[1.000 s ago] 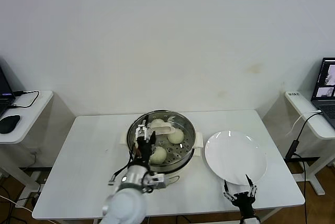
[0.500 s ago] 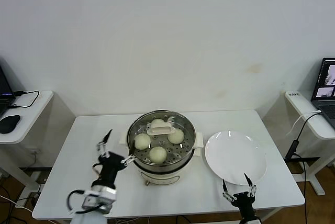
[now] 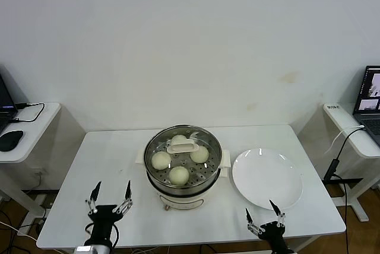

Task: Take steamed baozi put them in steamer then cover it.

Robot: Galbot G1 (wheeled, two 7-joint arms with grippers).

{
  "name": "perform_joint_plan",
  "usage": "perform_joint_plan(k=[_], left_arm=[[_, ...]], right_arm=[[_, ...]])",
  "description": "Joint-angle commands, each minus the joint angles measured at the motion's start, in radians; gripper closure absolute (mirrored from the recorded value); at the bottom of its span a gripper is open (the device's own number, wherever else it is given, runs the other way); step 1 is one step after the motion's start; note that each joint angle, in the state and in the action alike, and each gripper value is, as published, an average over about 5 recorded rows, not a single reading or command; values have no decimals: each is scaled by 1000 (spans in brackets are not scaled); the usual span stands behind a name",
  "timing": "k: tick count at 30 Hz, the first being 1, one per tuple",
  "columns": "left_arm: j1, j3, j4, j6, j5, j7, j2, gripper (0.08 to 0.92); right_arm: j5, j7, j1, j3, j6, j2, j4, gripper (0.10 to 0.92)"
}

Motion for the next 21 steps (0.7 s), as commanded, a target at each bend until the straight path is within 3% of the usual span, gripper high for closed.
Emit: perform_joint_plan(k=[1, 21], left_arm=[[114, -38, 93, -79, -135, 46, -47, 177], [134, -6, 106, -52, -66, 91, -64, 177]], right_arm=[[84, -21, -29, -29, -36, -39, 42, 203], [107, 15, -93, -48, -103, -54, 124, 203]])
